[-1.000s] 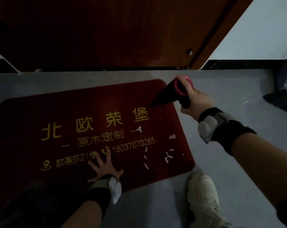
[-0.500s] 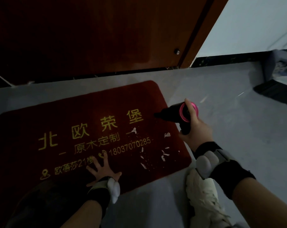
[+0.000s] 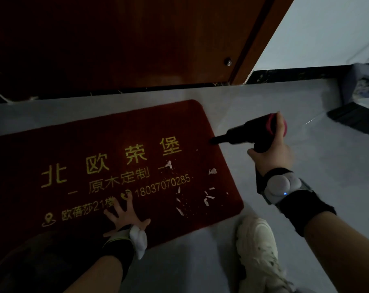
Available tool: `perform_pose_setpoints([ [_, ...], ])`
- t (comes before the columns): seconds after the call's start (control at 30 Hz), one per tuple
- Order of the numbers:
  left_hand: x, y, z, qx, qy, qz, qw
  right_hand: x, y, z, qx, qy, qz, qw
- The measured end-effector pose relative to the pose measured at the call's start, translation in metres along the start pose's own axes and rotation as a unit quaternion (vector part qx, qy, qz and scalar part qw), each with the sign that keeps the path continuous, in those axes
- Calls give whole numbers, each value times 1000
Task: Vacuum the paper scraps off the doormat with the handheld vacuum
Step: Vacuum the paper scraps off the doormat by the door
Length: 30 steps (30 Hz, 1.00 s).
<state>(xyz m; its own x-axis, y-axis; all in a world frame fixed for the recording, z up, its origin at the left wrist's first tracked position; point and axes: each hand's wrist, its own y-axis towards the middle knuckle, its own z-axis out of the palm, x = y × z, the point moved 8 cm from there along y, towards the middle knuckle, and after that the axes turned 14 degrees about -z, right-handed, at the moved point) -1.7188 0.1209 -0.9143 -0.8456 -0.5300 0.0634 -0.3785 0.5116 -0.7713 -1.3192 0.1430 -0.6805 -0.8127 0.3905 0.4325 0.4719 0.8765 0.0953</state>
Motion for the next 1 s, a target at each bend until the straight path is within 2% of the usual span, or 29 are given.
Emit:
perform_pose_setpoints([
  [0.1, 1, 1, -1, -6, 6, 2, 1000, -6, 22, 10, -37, 3, 29, 999],
  [0.23, 3, 1, 1, -22, 4, -9, 1000, 4, 57, 28, -54, -15, 6, 998],
  [0.43, 3, 7, 7, -31, 3, -19, 999, 21, 108, 51, -43, 21, 9, 999],
  [0.57, 4, 7, 7, -33, 8, -25, 999, 24, 130, 59, 3, 68, -18, 998],
  [0.73, 2, 7, 4, -20, 6, -26, 999, 30, 125, 40, 22, 20, -68, 997],
  [1.0, 0, 7, 3, -22, 19, -14, 999, 4, 87, 9, 67, -17, -68, 995],
])
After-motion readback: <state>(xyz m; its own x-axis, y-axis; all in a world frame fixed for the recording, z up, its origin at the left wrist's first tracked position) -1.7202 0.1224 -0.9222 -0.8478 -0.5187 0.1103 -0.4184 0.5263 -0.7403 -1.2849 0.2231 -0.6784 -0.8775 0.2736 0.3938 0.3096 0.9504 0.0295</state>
